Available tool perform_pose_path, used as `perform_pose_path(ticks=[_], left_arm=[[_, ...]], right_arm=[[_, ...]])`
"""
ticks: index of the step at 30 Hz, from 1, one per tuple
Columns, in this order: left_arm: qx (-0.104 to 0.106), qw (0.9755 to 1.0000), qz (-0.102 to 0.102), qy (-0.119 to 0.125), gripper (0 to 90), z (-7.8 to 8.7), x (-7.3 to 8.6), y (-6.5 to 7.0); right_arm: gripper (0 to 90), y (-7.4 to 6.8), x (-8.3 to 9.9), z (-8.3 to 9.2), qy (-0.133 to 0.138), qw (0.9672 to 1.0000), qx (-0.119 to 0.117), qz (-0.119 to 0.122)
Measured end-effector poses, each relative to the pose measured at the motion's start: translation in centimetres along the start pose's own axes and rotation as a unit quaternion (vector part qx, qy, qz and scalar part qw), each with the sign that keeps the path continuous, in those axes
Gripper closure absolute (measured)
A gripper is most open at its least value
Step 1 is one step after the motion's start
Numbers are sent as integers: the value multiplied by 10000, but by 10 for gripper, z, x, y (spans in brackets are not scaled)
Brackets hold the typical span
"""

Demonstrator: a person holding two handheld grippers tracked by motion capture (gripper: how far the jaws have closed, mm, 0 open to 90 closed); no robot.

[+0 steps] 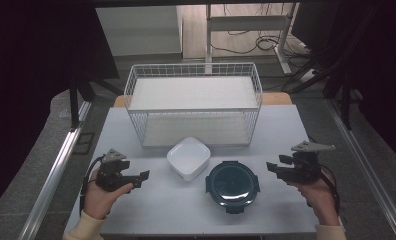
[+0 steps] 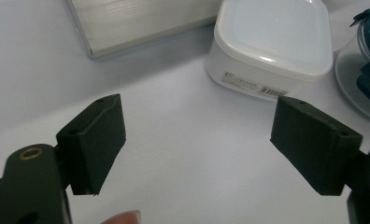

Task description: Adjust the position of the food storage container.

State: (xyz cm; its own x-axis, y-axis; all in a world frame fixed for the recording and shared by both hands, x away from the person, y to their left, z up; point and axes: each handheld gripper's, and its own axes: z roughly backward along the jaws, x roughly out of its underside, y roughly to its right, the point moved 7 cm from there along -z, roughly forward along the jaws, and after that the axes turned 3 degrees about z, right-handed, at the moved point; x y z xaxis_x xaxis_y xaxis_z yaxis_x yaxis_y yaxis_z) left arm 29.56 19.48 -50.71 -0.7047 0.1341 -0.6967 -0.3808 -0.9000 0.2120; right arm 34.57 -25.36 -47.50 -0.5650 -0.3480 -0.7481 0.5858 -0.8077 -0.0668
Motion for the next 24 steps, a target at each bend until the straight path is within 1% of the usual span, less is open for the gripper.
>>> perform_pose_path(ticks=[3,4,5,6,7,8,9,10,11,16,18,21,22,23,24], left_arm=[[-14,10000,11,4,179,0,0,-1],[-14,10000,11,4,179,0,0,-1],[-5,10000,35,-12,179,0,1,-2],[-5,10000,35,-12,179,0,1,-2],[223,9997,131,-20,179,0,1,0],[325,9993,170,-1,174,1,0,1],[325,9993,170,-1,172,1,0,1],[202,9997,116,-6,173,1,0,1],[186,9998,114,-15,173,1,0,1],[191,9998,112,-18,175,1,0,1],[198,9997,118,-16,175,1,0,1],[233,9996,145,-20,175,1,1,2],[233,9996,145,-20,175,1,1,2],[293,9995,144,-5,175,1,0,3],[282,9995,133,3,175,1,0,3]], right_arm=[[462,-4,-5,-7,-107,9998,-117,75],[462,-4,-5,-7,-107,9998,-117,75],[492,-7,-8,-12,-179,9996,-135,163],[492,-7,-8,-12,-179,9996,-135,163],[525,-10,-11,-15,-236,9993,-137,243],[542,-12,-12,-16,-248,9993,-145,254],[564,-14,-14,-17,-251,9991,-161,288],[592,-16,-16,-18,-260,9989,-182,344],[614,-18,-17,-18,-289,9987,-195,365],[770,-26,-22,-27,-419,9974,-312,502],[820,-29,-20,-34,-531,9963,-378,555],[876,-31,-17,-42,-694,9948,-402,621],[876,-31,-17,-42,-694,9948,-402,621],[892,-30,-15,-48,-820,9938,-366,662],[892,-29,-14,-49,-845,9934,-345,694]])
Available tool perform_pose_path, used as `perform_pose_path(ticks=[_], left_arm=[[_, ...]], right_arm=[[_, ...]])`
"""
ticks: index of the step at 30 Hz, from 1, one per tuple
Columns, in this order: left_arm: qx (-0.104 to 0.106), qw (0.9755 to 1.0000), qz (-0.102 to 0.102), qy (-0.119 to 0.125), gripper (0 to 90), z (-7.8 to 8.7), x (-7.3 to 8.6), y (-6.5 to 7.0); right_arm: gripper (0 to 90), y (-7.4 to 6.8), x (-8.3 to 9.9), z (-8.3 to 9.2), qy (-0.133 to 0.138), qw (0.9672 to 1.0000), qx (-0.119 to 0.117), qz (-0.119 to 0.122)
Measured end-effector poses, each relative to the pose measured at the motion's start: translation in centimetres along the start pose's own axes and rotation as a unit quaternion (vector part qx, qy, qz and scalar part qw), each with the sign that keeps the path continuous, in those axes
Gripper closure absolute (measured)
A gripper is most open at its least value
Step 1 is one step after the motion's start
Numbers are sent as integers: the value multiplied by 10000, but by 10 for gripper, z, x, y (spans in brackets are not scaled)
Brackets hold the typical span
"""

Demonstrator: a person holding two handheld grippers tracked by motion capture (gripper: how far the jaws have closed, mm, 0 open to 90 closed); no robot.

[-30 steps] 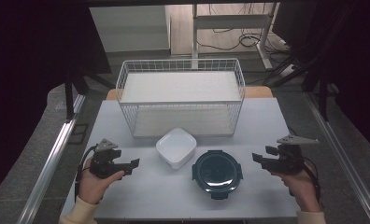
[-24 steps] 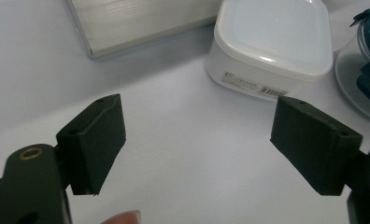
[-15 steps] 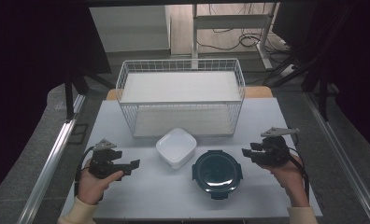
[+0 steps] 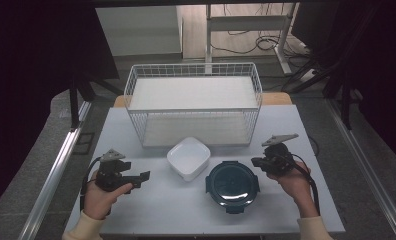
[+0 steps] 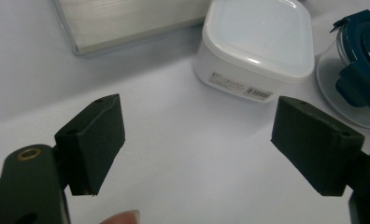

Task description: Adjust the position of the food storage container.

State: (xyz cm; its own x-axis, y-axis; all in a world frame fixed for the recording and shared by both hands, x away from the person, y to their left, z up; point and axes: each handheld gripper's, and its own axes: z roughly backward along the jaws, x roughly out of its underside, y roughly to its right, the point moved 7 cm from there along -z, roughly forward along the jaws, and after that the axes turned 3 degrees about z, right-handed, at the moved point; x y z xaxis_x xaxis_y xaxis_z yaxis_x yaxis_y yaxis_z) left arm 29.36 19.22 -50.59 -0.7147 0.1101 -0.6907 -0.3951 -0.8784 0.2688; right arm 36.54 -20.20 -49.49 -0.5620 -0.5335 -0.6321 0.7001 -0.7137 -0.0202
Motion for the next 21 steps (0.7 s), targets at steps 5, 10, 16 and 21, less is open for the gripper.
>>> perform_pose_path(ticks=[5,10,16,21], left_arm=[[-20,10000,-32,-13,175,-1,0,2],[-40,10000,-54,-13,175,0,0,3],[-45,10000,-73,-32,175,-1,1,3],[-55,9999,-93,-80,175,-4,3,4]], right_arm=[[894,1,4,-10,-176,9998,-14,32],[896,-3,8,-19,-349,9992,-112,145],[898,-6,10,-21,-470,9984,-41,316],[900,-9,11,-20,-526,9977,80,430]])
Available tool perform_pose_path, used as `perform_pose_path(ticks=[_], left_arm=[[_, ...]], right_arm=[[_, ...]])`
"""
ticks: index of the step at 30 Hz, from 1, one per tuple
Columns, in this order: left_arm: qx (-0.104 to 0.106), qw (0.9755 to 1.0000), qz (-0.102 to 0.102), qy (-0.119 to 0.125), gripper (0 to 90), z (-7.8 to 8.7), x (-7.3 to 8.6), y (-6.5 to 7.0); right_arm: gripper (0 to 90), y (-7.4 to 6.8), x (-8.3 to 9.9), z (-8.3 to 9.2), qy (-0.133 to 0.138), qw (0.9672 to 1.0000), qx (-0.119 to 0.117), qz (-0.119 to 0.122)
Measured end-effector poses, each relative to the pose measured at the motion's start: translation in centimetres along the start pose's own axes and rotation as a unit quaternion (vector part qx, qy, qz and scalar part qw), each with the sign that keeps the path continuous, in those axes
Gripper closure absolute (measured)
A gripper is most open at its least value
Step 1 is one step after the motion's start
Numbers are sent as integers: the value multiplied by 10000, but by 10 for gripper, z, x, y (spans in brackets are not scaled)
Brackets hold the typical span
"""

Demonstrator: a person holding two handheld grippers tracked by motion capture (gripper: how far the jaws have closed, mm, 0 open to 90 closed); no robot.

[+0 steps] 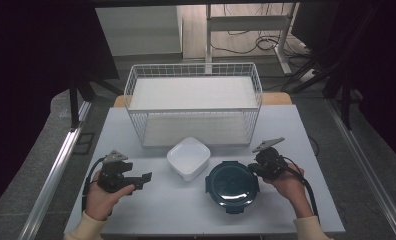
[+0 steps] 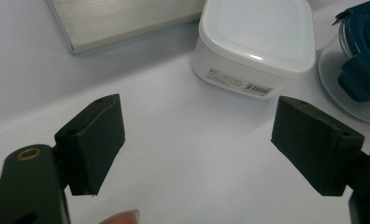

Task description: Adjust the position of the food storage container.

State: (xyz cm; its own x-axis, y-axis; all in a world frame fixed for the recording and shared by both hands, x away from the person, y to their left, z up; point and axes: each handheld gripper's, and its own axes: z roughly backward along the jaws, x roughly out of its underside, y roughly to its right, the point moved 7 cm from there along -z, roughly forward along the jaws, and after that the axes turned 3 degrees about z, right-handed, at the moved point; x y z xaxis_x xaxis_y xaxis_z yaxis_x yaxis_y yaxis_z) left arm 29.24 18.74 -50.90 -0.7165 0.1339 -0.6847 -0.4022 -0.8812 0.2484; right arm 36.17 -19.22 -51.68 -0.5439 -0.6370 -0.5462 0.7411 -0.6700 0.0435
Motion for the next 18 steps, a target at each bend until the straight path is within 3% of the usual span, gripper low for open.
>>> perform_pose_path(ticks=[18], left_arm=[[12,10000,-41,-14,175,-1,1,2]], right_arm=[[900,-17,-5,-4,46,9995,-276,167]])
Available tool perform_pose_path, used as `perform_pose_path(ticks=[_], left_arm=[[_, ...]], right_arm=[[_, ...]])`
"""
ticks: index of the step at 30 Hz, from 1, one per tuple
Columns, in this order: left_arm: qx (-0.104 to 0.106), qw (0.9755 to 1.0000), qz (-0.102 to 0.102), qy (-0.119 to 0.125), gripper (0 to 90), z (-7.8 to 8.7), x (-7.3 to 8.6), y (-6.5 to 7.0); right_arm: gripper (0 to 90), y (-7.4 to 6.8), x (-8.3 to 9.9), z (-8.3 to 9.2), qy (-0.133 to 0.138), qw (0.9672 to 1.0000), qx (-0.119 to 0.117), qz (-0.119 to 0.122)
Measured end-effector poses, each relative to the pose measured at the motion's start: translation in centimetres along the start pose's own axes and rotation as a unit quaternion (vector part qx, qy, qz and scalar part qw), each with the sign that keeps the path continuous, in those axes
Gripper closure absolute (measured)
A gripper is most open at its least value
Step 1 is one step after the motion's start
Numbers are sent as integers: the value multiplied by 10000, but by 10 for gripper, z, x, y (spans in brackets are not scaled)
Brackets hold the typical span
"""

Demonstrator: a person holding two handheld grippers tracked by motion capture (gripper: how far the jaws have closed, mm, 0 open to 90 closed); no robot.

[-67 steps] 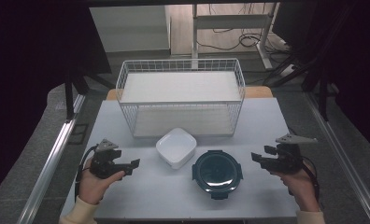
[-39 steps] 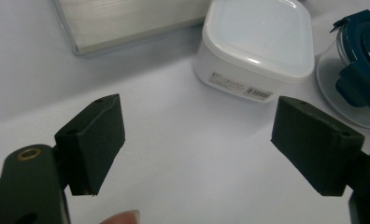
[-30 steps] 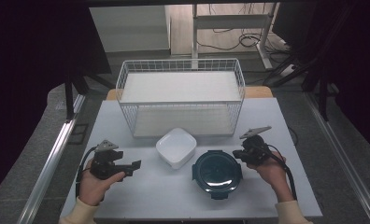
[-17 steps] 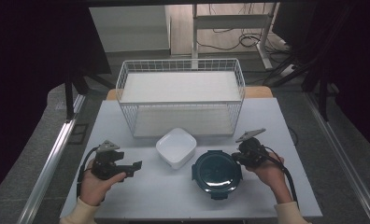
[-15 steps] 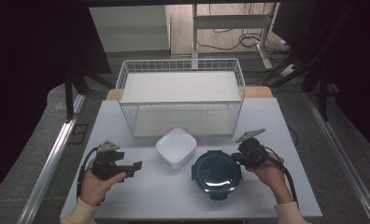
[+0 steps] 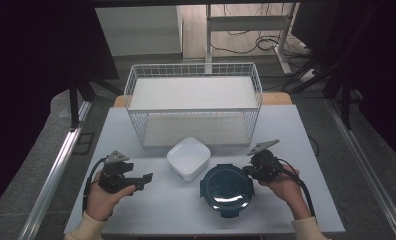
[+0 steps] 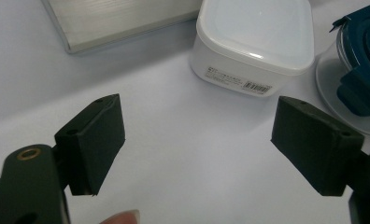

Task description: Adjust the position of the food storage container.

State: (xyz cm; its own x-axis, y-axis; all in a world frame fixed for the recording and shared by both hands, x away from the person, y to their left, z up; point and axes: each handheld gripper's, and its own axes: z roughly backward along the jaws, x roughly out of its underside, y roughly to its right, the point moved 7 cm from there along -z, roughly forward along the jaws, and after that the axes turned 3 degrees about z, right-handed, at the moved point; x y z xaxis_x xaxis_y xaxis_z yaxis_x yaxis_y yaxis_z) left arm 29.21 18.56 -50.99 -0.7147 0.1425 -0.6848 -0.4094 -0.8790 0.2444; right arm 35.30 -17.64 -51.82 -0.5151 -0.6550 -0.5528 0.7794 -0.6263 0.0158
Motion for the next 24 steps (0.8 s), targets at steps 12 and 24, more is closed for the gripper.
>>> perform_pose_path(ticks=[12,24], left_arm=[[-6,10000,-18,-26,175,-1,1,1],[30,10000,-36,-14,177,-1,0,3]], right_arm=[[900,-18,-5,-4,-37,9998,-168,129],[900,-37,-9,-8,-122,9993,-293,202]])
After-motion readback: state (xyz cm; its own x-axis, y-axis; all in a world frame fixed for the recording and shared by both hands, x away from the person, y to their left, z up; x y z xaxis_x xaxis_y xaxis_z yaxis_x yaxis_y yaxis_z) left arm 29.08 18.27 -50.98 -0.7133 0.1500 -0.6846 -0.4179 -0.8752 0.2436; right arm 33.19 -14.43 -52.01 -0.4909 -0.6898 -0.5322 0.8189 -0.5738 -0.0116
